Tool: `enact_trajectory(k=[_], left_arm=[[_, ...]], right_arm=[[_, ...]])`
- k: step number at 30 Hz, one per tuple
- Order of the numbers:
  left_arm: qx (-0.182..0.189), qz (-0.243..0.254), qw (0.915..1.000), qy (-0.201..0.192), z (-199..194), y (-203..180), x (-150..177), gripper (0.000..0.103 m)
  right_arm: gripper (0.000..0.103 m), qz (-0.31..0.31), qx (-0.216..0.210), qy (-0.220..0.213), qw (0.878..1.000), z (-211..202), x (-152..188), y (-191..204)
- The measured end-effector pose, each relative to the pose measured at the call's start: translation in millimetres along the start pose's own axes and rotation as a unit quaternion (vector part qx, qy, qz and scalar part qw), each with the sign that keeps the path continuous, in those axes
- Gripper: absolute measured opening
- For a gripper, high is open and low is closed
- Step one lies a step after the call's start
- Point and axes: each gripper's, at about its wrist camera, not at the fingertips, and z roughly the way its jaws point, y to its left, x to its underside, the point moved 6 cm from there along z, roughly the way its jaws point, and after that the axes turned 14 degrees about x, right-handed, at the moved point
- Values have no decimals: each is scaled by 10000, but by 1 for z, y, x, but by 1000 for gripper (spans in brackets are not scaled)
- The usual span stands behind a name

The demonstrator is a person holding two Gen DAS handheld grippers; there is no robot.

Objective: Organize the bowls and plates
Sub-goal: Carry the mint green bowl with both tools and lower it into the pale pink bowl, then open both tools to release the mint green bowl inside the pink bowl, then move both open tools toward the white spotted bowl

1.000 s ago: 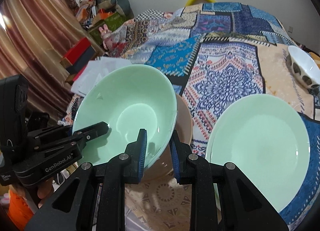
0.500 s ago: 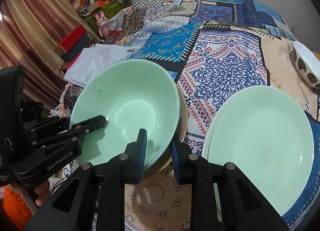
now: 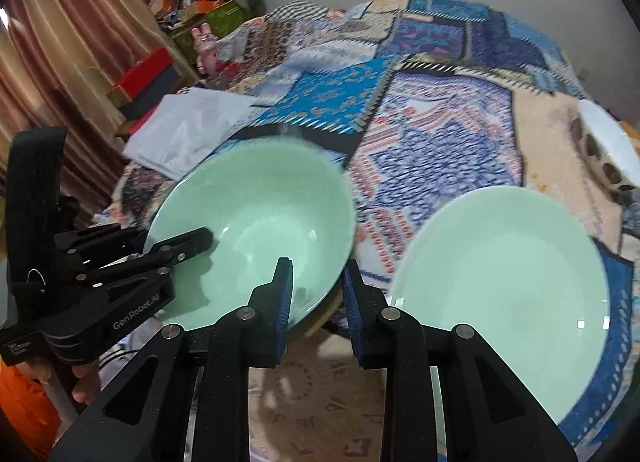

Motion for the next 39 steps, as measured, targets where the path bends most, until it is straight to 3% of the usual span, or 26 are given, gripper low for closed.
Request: enact_trajectory(k=[12, 21, 25, 31, 39], left_arm=[[-251, 287, 9992, 74, 2, -9, -2, 19], [-106, -38, 9997, 207, -6, -10, -8, 23], [-188, -18, 9998, 16, -19, -10, -13, 37], [-124, 55, 9990, -415, -47, -24, -29, 47], [5, 462, 9928, -1108, -74, -80, -63, 71]], right_arm=[[25, 123, -113, -109, 9998, -11, 3, -20], [47, 280, -38, -449, 9986, -38, 1, -49], [47, 340, -43, -563, 9978, -46, 0, -60], [51, 474, -28, -752, 9960, -55, -4, -79], [57, 714, 254, -1029, 9918, -70, -15, -132]])
